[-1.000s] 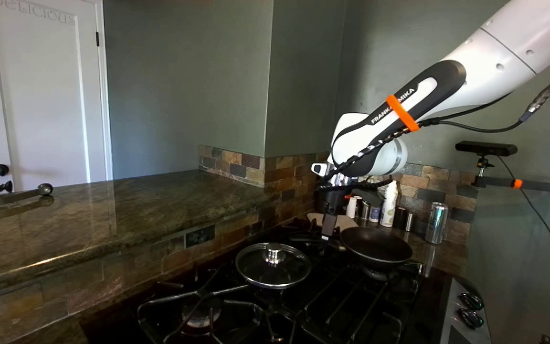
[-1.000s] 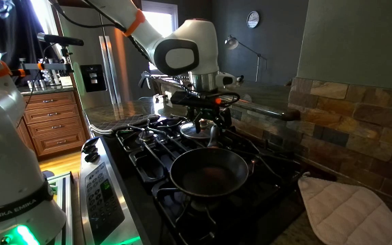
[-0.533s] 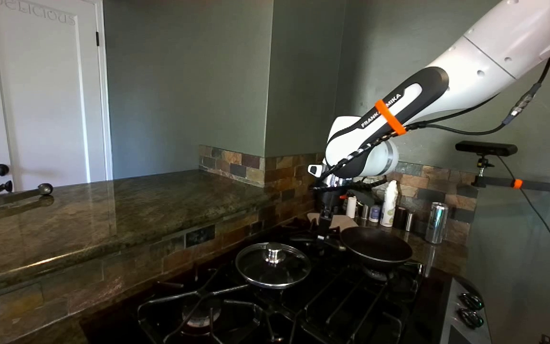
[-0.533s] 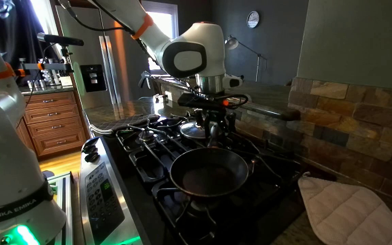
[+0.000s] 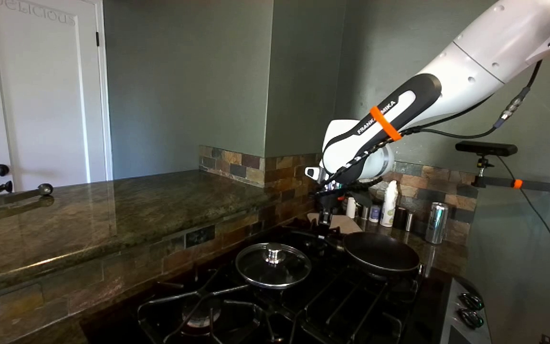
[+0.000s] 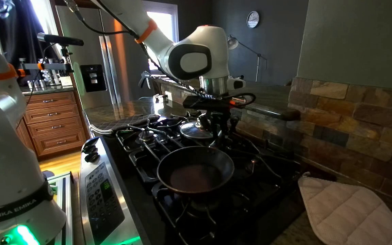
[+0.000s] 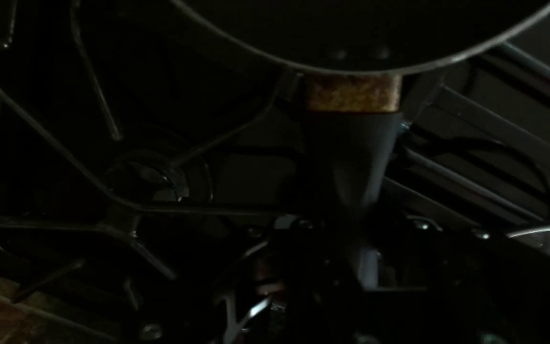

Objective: Remove the lid from the pan and move the pan to the left then put the lid back on the pan.

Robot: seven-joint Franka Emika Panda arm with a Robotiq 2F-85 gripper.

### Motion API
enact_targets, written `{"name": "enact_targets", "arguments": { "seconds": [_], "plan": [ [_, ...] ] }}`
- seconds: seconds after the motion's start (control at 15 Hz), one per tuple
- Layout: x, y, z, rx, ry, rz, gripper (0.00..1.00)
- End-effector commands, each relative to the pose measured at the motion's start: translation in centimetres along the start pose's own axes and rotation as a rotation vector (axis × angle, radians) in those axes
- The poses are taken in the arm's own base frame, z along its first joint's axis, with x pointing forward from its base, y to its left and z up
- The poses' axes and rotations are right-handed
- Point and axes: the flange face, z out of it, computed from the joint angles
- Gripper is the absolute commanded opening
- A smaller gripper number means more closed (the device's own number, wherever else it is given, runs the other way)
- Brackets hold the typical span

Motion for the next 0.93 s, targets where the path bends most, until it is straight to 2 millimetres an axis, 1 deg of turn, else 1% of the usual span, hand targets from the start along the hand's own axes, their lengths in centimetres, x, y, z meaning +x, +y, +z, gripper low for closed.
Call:
{"name": "enact_targets", "arguments": {
  "seconds": [0.0,0.2,0.33,0.6,0.87],
  "plan": [
    [0.4,0.3,0.4,-0.016,-0.030,0.006,0.07],
    [0.4,0.4,0.3,-0.029,-0.040,0.022,0.07],
    [0.2,0.7,-0.1,-0.035,-0.050,0.072,0.07],
    [-1.0,1.0,-1.4,-0.037,-0.053,0.233,0.07],
    [-1.6,1.0,-1.4,-0.051,-0.080,0.419,0.07]
  ]
}}
